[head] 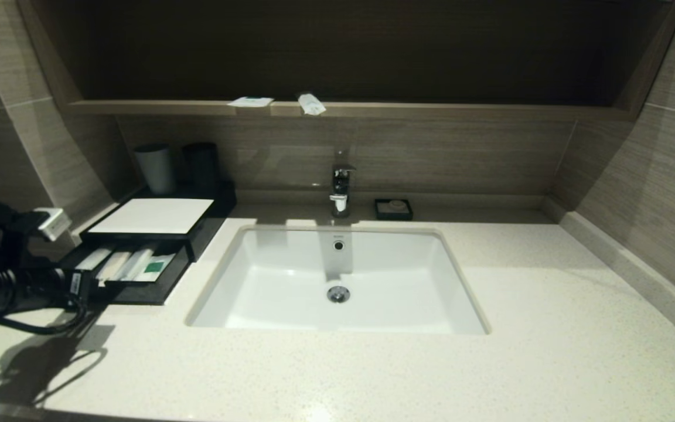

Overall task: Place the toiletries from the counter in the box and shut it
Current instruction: Open the drawer

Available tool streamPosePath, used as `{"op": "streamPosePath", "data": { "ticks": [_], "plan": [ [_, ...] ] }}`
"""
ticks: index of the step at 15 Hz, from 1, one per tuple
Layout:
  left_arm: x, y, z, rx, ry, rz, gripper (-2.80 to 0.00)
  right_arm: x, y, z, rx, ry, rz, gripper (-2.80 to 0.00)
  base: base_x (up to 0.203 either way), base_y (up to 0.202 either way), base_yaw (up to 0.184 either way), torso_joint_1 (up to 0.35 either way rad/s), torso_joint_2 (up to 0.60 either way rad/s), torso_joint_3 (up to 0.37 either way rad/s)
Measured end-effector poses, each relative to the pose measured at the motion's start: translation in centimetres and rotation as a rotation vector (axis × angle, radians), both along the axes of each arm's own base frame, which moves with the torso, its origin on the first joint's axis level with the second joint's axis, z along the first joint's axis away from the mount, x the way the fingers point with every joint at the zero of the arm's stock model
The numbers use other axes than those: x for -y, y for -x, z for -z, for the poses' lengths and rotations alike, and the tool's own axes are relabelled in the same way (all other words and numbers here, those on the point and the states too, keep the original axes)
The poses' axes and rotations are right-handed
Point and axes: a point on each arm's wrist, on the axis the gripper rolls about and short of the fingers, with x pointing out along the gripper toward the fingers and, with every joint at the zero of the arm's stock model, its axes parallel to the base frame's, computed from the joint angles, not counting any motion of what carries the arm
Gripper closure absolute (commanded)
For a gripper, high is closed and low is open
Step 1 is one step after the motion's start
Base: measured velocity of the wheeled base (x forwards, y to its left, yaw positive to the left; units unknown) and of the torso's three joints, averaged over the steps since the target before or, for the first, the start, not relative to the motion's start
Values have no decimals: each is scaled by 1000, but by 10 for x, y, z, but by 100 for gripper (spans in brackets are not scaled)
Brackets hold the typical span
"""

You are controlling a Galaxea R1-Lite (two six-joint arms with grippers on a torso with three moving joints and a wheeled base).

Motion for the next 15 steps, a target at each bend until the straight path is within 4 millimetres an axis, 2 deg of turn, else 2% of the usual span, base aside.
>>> {"op": "streamPosePath", "data": {
  "ticks": [11, 15],
  "plan": [
    [-2, -9, -18, 70, 3, -9, 0, 0, 0, 0, 0, 0, 0, 0, 0, 0, 0, 0, 0, 0],
    [2, -8, -49, 177, 41, -31, 0, 0, 0, 0, 0, 0, 0, 0, 0, 0, 0, 0, 0, 0]
  ]
}}
